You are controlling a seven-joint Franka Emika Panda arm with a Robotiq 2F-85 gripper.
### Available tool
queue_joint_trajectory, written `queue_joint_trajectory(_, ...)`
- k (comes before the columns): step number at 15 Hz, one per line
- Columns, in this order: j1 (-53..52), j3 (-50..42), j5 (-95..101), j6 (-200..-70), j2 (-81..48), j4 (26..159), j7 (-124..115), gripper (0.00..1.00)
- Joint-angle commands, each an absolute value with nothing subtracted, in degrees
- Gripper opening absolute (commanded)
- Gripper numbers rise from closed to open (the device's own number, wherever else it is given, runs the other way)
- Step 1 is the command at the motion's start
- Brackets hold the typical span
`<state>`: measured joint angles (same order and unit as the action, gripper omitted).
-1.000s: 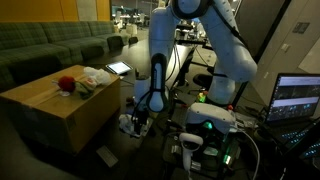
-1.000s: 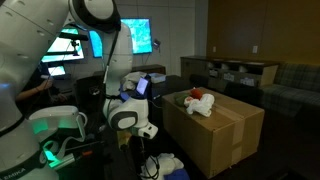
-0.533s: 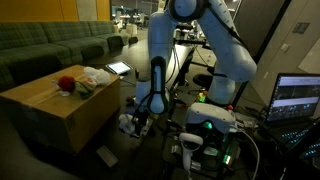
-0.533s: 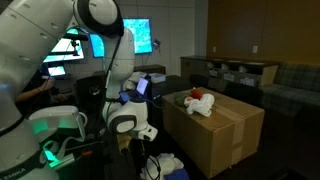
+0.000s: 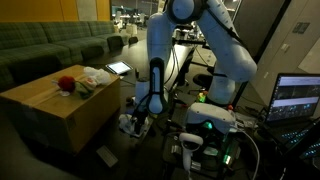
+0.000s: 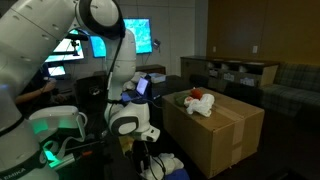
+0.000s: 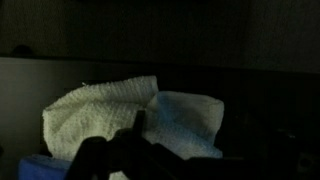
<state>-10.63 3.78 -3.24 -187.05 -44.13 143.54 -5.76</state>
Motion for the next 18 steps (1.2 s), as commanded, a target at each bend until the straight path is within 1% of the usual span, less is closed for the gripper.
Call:
queue_joint_trajectory(1, -11.2, 3.0, -2.6, -188.1, -46.2, 141.6, -4.1, 1.0)
queue_joint_trajectory(11, -10.3, 2.8, -2.6, -186.1, -50.3, 137.5, -3.2, 1.0)
queue_joint_trajectory(17, -11.4, 1.3, -3.0, -185.7, -50.8, 136.4, -3.6, 1.0)
queue_joint_trajectory(18, -11.5, 1.1, -3.0, -185.7, -50.9, 136.3, -3.6, 0.95)
